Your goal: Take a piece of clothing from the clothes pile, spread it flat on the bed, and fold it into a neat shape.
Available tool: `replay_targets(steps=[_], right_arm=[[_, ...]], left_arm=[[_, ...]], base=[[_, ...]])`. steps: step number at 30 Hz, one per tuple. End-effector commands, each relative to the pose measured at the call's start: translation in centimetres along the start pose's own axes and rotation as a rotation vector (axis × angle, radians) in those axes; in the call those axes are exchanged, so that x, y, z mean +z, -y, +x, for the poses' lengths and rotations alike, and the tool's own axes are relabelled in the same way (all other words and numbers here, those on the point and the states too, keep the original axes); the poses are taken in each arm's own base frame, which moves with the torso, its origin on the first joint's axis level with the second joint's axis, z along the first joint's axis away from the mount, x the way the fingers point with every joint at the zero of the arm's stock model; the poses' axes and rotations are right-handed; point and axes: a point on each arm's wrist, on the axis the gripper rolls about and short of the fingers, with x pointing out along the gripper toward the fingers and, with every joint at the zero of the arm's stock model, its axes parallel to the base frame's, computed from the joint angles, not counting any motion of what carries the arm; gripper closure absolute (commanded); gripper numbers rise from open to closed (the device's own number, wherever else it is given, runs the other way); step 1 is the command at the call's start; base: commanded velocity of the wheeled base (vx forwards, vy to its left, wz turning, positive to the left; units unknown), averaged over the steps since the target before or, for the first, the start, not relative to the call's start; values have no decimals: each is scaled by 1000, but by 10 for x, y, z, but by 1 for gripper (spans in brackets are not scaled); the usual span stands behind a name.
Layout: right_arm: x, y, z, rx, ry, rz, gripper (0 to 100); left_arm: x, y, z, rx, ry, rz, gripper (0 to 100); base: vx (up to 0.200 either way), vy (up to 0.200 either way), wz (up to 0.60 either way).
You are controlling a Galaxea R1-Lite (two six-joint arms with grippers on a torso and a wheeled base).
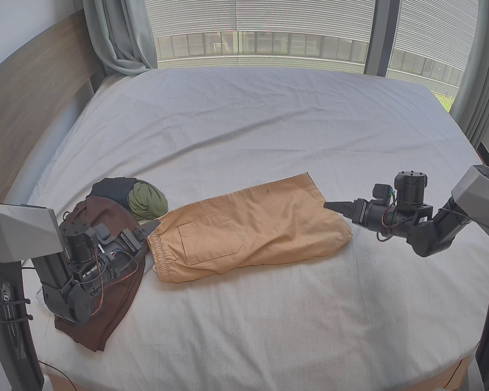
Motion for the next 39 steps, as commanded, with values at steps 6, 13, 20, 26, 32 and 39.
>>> replay_targets(steps=[6, 13, 20, 26, 32, 39], right_arm=[[-39, -7, -13, -25, -118, 24, 0], [-63, 11, 9, -62, -180, 54, 0], [-67, 20, 23, -75, -178, 54, 0], [-72, 26, 43, -105, -163, 42, 0], [-69, 20, 65, -78, -144, 67, 0], [-71, 11, 84, -47, -131, 105, 0]], left_arm=[[-17, 1, -9, 14, -71, 171, 0], [-16, 3, -10, 10, -69, 189, 0], [-17, 3, -10, 12, -69, 188, 0], [-17, 2, -9, 13, -70, 189, 0], [-17, 2, -9, 14, -69, 187, 0], [-17, 1, -9, 14, -71, 187, 0]], base=[[0, 0, 0], [0, 0, 0], [0, 0, 0], [0, 0, 0], [0, 0, 0], [0, 0, 0]])
